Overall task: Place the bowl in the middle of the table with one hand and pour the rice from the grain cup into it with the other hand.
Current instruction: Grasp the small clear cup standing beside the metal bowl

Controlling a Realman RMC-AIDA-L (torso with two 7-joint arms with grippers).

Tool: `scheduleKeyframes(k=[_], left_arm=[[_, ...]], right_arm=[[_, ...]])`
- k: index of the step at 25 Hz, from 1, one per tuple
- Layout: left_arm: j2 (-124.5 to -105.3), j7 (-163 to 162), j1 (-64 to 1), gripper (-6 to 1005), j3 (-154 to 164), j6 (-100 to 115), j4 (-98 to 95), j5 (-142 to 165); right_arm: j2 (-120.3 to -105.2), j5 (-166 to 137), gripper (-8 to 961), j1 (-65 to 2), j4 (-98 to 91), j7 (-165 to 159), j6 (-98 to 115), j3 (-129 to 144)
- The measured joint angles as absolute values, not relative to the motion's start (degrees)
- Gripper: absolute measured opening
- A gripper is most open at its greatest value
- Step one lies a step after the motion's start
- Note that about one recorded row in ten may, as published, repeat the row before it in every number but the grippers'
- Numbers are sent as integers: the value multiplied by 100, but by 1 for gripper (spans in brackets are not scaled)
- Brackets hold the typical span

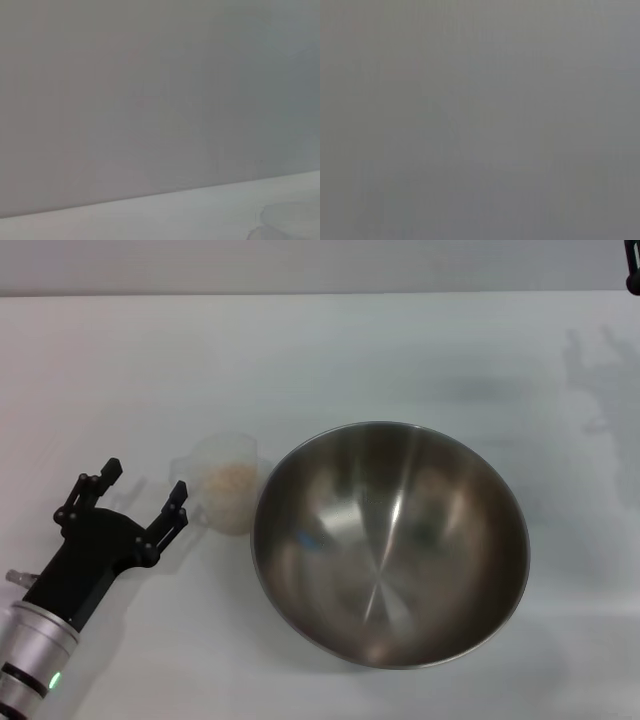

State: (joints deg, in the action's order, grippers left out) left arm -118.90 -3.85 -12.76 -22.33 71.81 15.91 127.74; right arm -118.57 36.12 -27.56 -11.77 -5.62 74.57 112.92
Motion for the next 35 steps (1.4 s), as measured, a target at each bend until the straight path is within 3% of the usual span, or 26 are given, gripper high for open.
scheduleKeyframes(k=[35], left_arm=[[-11892, -374, -1625, 715, -2574, 6632, 1616, 12762]], right_arm=[[-11860, 3613, 451, -2818, -1182, -563, 7374, 11292]])
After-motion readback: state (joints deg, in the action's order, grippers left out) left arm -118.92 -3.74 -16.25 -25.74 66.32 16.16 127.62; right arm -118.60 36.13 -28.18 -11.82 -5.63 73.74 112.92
